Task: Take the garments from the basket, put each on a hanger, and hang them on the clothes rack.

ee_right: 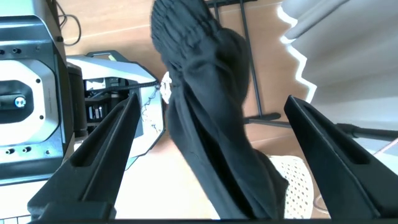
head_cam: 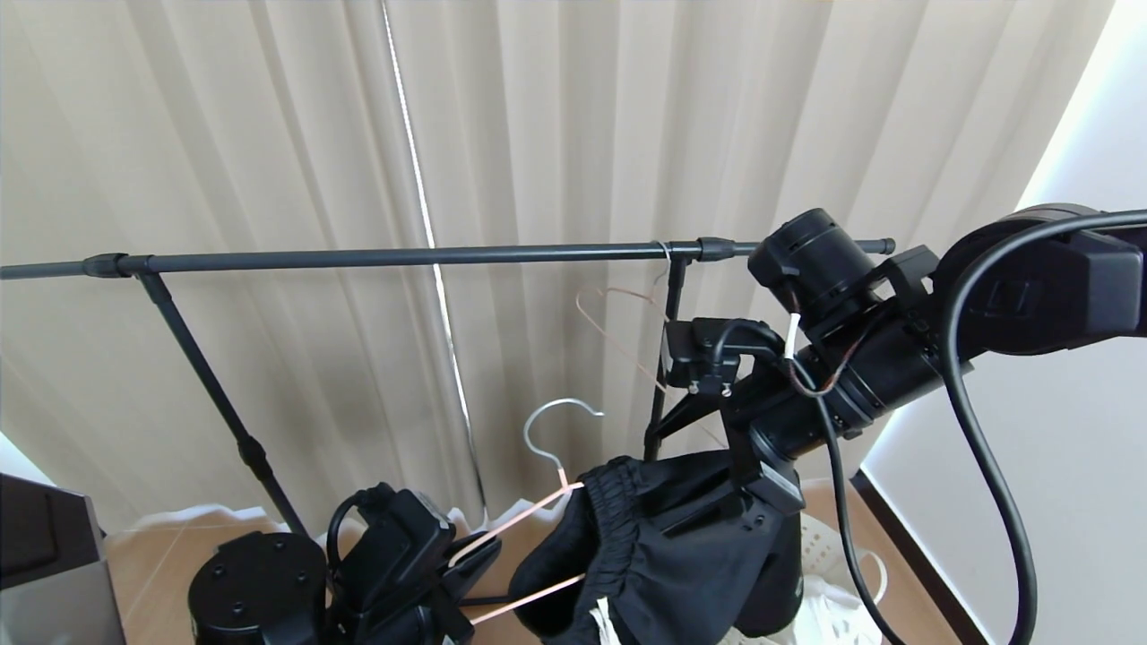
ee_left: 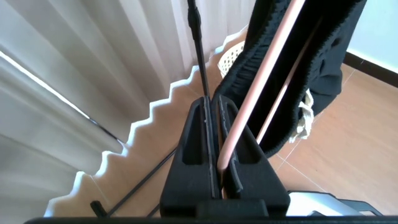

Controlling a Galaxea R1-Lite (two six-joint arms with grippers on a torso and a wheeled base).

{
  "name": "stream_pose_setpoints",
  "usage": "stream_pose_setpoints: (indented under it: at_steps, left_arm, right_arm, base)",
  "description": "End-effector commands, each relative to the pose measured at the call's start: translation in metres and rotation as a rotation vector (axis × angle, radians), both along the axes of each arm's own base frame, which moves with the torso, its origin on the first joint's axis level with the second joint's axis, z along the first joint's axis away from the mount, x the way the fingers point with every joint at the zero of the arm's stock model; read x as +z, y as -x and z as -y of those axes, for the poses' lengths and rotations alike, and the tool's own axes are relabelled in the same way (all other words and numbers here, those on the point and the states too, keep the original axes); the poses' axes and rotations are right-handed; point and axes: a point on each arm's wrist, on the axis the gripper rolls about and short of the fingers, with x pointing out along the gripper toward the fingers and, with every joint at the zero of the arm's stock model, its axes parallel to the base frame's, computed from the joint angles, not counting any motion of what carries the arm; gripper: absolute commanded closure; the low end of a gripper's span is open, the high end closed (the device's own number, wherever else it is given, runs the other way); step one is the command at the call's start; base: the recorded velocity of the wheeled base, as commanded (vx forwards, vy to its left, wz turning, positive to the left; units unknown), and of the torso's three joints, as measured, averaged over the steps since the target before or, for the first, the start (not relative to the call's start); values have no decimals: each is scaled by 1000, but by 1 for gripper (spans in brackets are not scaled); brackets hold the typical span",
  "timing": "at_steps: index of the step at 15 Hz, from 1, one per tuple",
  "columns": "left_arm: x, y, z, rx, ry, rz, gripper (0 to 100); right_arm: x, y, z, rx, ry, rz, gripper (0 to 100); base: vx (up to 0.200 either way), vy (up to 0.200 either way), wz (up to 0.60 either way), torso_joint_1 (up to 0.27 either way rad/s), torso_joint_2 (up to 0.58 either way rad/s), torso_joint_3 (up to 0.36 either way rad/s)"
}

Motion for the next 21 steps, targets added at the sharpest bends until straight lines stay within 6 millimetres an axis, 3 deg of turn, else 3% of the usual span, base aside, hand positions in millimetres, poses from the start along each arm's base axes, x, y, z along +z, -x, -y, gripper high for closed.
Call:
stream_pose_setpoints:
  at_steps: [1,12,21]
  left_arm:
    - [1,0,1,-2,4,5,100]
    - [4,2,2,-10,12,17,100]
    - [4,4,4,-11,10,21,100]
  right_arm:
    - [-5,0,-4,10,6,-10,0]
    - [-26,-16,-16,2,9,-22,0]
    - [-31,-20,-19,-1,6,-26,0]
  base:
    - [0,0,0,0,0,0]
    - [0,0,0,0,0,0]
    - [0,0,0,0,0,0]
